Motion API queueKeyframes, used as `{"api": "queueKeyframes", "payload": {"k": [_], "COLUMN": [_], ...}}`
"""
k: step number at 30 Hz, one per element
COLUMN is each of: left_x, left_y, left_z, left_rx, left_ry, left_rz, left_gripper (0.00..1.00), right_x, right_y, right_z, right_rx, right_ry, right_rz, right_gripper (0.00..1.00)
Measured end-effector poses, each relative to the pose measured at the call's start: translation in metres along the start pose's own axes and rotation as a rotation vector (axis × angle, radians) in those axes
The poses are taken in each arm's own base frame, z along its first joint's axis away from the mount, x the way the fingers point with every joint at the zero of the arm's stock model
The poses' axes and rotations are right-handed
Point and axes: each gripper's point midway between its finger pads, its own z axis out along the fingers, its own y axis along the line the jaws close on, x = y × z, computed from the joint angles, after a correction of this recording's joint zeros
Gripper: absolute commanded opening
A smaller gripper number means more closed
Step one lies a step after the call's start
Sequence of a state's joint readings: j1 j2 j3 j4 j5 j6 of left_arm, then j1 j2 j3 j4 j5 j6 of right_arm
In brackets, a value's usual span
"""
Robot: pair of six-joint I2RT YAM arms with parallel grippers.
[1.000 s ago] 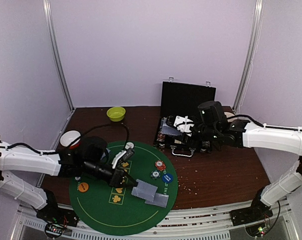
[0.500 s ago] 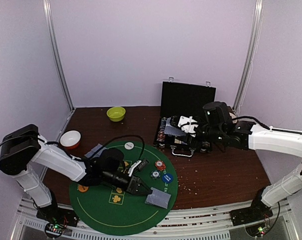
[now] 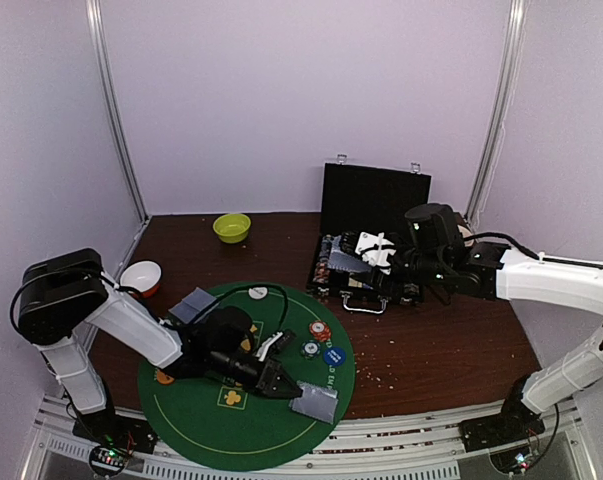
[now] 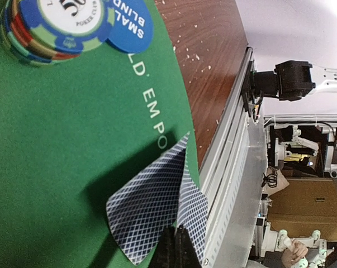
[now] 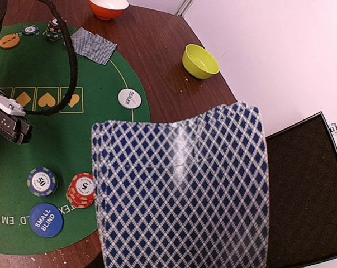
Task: Distribute texas hold em gaming equipment
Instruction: Distribute the poker card in the small blind area.
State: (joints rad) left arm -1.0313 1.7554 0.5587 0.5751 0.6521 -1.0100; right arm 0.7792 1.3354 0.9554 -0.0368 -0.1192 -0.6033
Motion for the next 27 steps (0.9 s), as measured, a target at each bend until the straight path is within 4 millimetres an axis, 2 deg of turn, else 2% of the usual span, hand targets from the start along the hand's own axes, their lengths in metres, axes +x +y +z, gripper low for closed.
{"api": "queueKeyframes", "payload": {"k": [10, 18, 22, 27], "left_x": [0.0076, 0.0078, 0.0064, 0.0048], "left_y": [0.0094, 0.0086, 0.0073, 0.0058], "left_z": [-0.0035, -0.0036, -0.0023, -0.0016], "left_rx": [-0.013, -0.008, -0.003, -0.002], "left_ry": [0.002, 0.001, 0.004, 0.005], "left_rz": [-0.053, -0.053, -0.046, -0.037], "left_gripper": [0.0, 0.01, 0.15, 0.22], "right_x": [0.0, 0.0023, 0.0025, 0.0024], "right_y": [0.0011, 0.0033, 0.0042, 0.006], "right_z": [0.0, 0.0, -0.0001, -0.0001], "right_rx": [-0.006, -0.016, -0.02, -0.03], "right_ry": [-0.001, 0.008, 0.008, 0.006], "right_rz": [0.0, 0.0, 0.0, 0.0], "right_gripper": [0.48, 0.48, 0.48, 0.48]}}
